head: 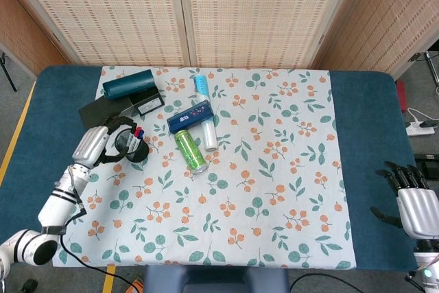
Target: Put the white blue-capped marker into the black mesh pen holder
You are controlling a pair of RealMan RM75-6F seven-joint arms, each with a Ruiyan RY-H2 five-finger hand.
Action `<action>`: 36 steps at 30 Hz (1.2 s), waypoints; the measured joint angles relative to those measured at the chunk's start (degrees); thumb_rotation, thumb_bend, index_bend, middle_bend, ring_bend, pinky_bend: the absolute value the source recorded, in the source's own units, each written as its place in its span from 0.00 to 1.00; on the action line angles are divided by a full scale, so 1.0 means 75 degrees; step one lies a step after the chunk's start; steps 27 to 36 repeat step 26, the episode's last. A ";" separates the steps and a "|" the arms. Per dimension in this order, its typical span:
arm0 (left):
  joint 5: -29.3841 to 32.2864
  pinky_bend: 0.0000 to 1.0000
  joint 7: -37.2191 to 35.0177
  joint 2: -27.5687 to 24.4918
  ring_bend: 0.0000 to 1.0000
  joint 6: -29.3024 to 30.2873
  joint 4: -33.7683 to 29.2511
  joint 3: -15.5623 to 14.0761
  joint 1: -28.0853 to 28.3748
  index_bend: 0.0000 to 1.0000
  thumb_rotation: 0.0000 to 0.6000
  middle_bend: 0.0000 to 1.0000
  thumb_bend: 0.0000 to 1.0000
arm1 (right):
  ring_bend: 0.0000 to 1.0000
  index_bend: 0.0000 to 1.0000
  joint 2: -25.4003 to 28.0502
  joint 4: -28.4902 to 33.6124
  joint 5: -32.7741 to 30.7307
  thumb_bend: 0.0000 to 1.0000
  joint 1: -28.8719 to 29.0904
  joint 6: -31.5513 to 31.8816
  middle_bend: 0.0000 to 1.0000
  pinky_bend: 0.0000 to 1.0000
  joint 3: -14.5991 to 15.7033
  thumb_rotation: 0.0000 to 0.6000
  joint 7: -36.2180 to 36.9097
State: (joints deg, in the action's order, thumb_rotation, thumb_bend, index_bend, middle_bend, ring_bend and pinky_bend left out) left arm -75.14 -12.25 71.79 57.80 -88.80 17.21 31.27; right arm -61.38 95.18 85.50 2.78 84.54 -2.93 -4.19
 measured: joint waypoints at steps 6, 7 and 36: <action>-0.0497 0.15 0.3070 -0.0024 0.06 0.2857 -0.0433 -0.1071 -0.1520 0.23 1.00 0.16 0.35 | 0.16 0.26 0.0016 0.0048 0.0177 0.04 0.0016 0.0019 0.13 0.11 0.0056 1.00 0.0029; -0.0564 0.15 0.3366 -0.0051 0.05 0.3249 -0.0424 -0.1344 -0.1882 0.22 1.00 0.16 0.35 | 0.16 0.26 0.0020 0.0058 0.0198 0.04 0.0013 0.0039 0.13 0.11 0.0061 1.00 0.0030; -0.0422 0.14 0.2660 -0.0049 0.03 0.3772 0.1222 -0.2032 -0.3308 0.16 1.00 0.10 0.35 | 0.16 0.25 -0.0026 0.0106 0.0228 0.04 0.0047 -0.0002 0.13 0.11 0.0092 1.00 -0.0132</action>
